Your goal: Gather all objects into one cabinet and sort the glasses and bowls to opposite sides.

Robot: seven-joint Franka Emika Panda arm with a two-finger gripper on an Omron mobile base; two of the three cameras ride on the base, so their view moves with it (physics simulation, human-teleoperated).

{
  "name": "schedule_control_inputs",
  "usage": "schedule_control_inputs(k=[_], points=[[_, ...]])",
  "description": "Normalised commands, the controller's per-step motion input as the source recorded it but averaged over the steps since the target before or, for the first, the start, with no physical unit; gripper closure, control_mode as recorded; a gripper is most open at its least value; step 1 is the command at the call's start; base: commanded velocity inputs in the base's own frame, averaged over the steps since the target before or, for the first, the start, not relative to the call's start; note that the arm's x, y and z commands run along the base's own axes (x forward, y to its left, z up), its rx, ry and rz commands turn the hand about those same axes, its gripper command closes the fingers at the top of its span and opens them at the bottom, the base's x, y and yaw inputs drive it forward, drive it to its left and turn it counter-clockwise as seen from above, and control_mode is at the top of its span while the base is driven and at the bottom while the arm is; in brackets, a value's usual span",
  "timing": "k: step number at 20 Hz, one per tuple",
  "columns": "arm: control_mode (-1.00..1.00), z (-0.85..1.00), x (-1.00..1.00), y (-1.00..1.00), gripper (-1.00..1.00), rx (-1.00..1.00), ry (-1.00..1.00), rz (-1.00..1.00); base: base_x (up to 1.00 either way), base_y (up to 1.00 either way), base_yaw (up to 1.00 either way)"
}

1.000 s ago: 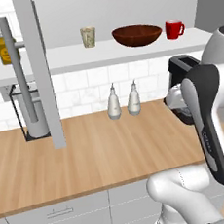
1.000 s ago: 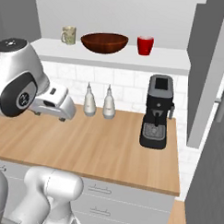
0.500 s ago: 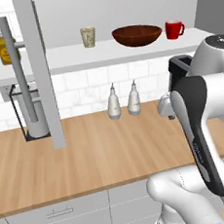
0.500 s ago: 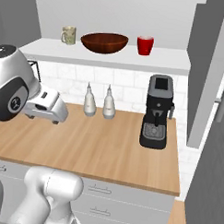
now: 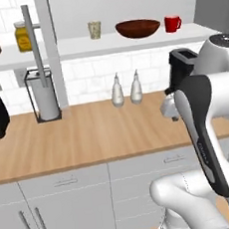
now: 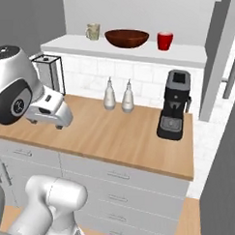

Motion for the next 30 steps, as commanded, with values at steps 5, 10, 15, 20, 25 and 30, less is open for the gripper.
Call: schedule_control_inputs(k=[5, 10, 15, 20, 25, 30], points=[[1.00, 0.00, 0.00, 0.00, -1.00, 0.00, 0.00, 0.00, -0.67, 0.55, 0.68], [1.00, 0.00, 0.00, 0.00, -1.00, 0.00, 0.00, 0.00, -0.23, 0.86, 0.35], [1.00, 0.00, 0.00, 0.00, -1.00, 0.00, 0.00, 0.00, 0.00, 1.00, 0.00], [1.00, 0.00, 0.00, 0.00, -1.00, 0.00, 0.00, 0.00, 0.47, 1.00, -0.05], [1.00, 0.00, 0.00, 0.00, -1.00, 0.00, 0.00, 0.00, 0.88, 0.61, -0.25], [1.00, 0.00, 0.00, 0.00, -1.00, 0.00, 0.00, 0.00, 0.87, 0.33, -0.31]])
